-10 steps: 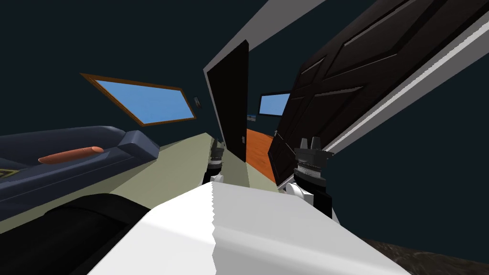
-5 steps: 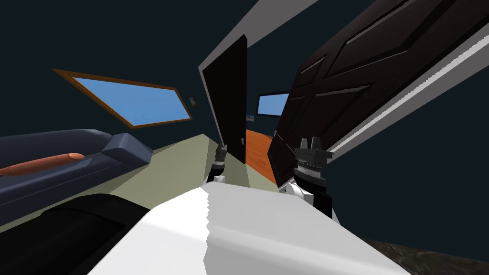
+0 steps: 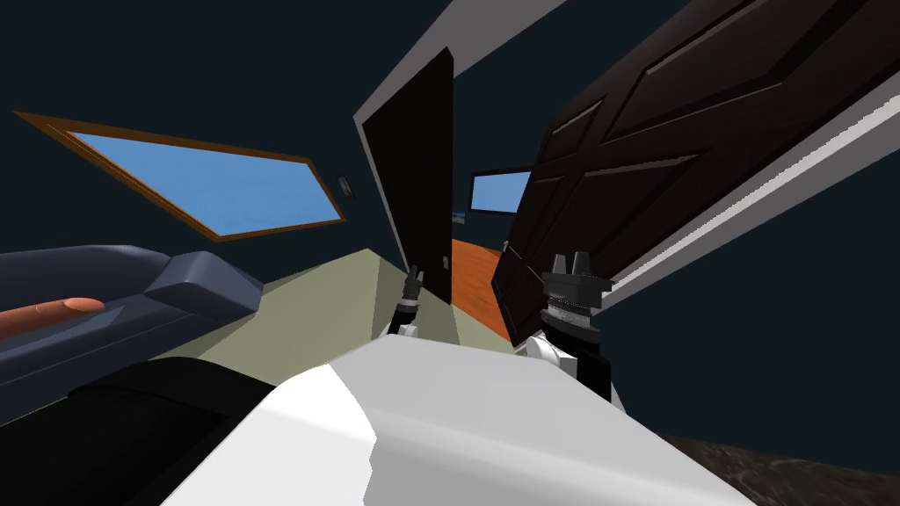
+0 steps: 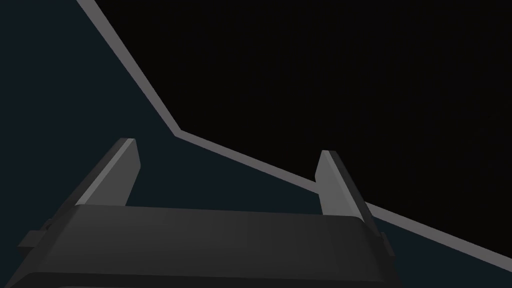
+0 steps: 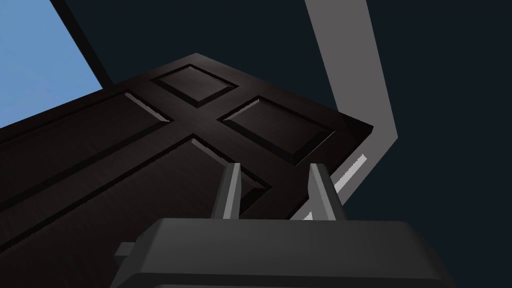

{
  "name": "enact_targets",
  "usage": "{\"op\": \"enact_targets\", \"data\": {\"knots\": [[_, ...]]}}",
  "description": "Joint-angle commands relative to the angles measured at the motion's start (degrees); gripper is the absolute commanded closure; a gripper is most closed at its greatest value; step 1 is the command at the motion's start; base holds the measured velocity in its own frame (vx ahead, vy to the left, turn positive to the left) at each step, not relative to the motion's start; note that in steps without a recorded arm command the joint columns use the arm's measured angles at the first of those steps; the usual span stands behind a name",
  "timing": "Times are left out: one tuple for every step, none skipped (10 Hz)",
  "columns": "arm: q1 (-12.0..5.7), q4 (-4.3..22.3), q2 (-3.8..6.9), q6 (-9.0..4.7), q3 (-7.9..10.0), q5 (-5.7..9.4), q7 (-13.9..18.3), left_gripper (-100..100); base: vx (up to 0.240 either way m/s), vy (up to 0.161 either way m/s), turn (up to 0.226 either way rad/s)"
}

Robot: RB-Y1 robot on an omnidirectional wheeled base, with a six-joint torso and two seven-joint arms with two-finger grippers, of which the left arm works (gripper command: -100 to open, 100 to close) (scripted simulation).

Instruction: Push the door open

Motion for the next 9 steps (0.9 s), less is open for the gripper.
{"op": "enact_targets", "data": {"knots": [[-0.41, 2.78, 0.15, -0.49, -0.6, -0.27, 0.26, -100, 0.08, 0.085, -0.076], [-0.91, 4.5, 0.2, -0.62, -0.89, -0.4, 0.42, -100, 0.085, 0.087, -0.092], [-1.41, 6.23, 0.24, -0.74, -1.18, -0.54, 0.58, -100, 0.087, 0.076, -0.101], [-1.9, 7.95, 0.29, -0.87, -1.46, -0.68, 0.74, -100, 0.089, 0.08, -0.077], [-2.4, 9.68, 0.32, -0.99, -1.75, -0.81, 0.9, -100, 0.091, 0.078, -0.079], [-2.9, 11.4, 0.34, -1.12, -2.04, -0.95, 1.06, -100, 0.083, 0.074, -0.071], [-3.4, 13.05, 0.35, -1.24, -2.33, -1.09, 1.22, -100, 0.089, 0.071, -0.089], [-3.4, 13.13, 0.35, -1.24, -2.33, -1.09, 1.22, -100, 0.06, 0.053, -0.047], [-3.9, 14.85, 0.36, -1.37, -2.62, -1.22, 1.38, -100, 0.054, 0.046, -0.053]]}}
